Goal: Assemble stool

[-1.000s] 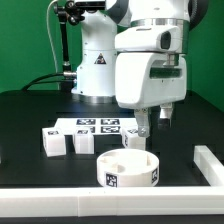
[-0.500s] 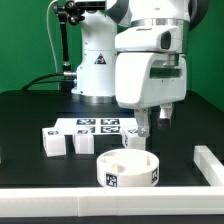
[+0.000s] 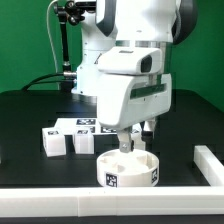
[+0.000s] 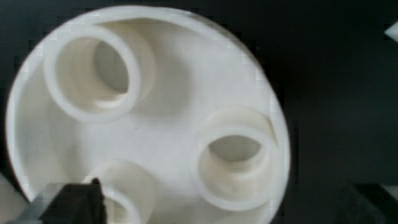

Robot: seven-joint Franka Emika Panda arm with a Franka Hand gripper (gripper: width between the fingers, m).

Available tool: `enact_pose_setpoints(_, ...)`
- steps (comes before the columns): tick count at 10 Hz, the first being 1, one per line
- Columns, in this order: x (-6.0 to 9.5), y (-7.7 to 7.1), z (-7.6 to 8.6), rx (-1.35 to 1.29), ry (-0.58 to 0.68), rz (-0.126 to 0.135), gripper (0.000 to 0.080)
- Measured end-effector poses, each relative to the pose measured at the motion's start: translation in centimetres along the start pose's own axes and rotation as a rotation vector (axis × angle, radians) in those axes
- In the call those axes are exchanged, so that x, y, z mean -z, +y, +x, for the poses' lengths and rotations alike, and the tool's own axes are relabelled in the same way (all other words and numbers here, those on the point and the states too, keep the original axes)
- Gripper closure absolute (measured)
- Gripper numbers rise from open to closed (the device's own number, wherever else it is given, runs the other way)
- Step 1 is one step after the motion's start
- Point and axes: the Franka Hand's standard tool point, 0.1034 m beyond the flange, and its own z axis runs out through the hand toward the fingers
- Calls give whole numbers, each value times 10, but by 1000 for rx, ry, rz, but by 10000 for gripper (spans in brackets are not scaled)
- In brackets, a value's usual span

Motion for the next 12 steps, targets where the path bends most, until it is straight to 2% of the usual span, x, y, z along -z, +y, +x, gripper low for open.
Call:
enact_pose_setpoints(6,-21,-7,-4,3,-13,19,150)
enact_pose_setpoints(9,-26,-9,-6,2,-19,26,150)
enact_pose_setpoints(11,-26,-9,-6,2,-19,27,428)
enact_pose_setpoints(12,-26,-9,-6,2,-19,27,489)
